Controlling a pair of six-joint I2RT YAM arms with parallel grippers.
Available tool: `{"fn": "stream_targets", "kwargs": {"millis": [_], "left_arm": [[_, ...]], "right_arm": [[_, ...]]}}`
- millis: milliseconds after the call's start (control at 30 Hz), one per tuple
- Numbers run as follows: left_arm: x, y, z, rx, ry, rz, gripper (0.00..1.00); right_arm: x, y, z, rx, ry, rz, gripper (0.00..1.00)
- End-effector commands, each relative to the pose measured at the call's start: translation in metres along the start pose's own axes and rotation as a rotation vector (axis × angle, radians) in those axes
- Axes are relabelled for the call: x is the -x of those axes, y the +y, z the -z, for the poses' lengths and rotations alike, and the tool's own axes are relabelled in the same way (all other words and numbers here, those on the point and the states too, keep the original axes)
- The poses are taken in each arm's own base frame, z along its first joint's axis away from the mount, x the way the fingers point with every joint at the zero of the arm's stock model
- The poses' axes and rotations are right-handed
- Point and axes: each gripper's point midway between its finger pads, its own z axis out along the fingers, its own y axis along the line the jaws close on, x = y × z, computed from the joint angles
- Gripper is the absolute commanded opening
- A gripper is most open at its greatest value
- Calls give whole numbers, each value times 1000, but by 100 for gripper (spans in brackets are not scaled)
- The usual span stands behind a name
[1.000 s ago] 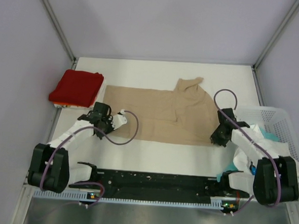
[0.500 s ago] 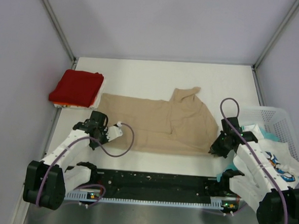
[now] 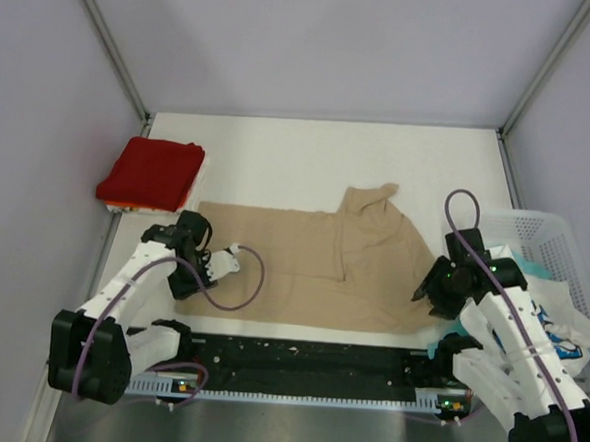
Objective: Fold and stack the t-shirts
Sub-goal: Grap the side of the flattened tshirt furthest away from the robot with both arms
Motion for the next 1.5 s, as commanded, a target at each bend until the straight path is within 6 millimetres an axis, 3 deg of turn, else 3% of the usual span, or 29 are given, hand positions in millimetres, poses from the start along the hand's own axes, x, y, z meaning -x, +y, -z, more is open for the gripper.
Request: {"fn": "stream_targets", "kwargs": {"millis": [0, 33, 133, 200, 333, 467, 567, 633, 867, 1067, 1167, 1267, 1367, 1400, 1433, 1467], "left_arm": [[43, 37, 47, 52, -155, 26, 48], [58, 55, 64, 99, -205, 41, 50], [90, 99, 88, 160, -289, 46, 50], [105, 127, 90, 182, -294, 25, 50], [123, 175, 79, 155, -235, -18, 50], [141, 213, 59, 92, -217, -24, 49], [146, 230, 33, 52, -189, -33, 49], [146, 238, 23, 49, -191, -44, 50], [143, 252, -5, 13, -219, -50, 53], [143, 262, -32, 4, -178, -15, 53], [141, 253, -44, -64, -154, -7, 52], [136, 241, -50, -116, -134, -13, 49], [131, 228, -52, -163, -122, -30, 34], [131, 226, -51, -169, -123, -25, 23], [131, 225, -50, -172, -125, -25, 4], [132, 225, -48, -168, -129, -14, 0]], "right_arm": [[41, 43, 38, 101, -110, 85, 58], [55, 57, 47, 134, -142, 117, 63], [99, 99, 57, 176, -221, 167, 68], [136, 138, 67, 233, -291, 195, 69], [206, 189, 56, 209, -341, 207, 70], [258, 216, 8, 159, -299, 207, 68], [281, 228, -32, 132, -262, 198, 68], [286, 231, -58, 109, -229, 204, 68], [270, 235, -130, 103, -66, 191, 68], [262, 240, -152, 114, -25, 186, 61], [258, 239, -157, 119, -10, 180, 54], [259, 239, -155, 122, -15, 183, 39], [261, 241, -148, 130, -28, 188, 15], [261, 241, -144, 131, -36, 193, 5], [262, 242, -137, 137, -46, 196, 0], [263, 242, -130, 142, -56, 199, 0]]}}
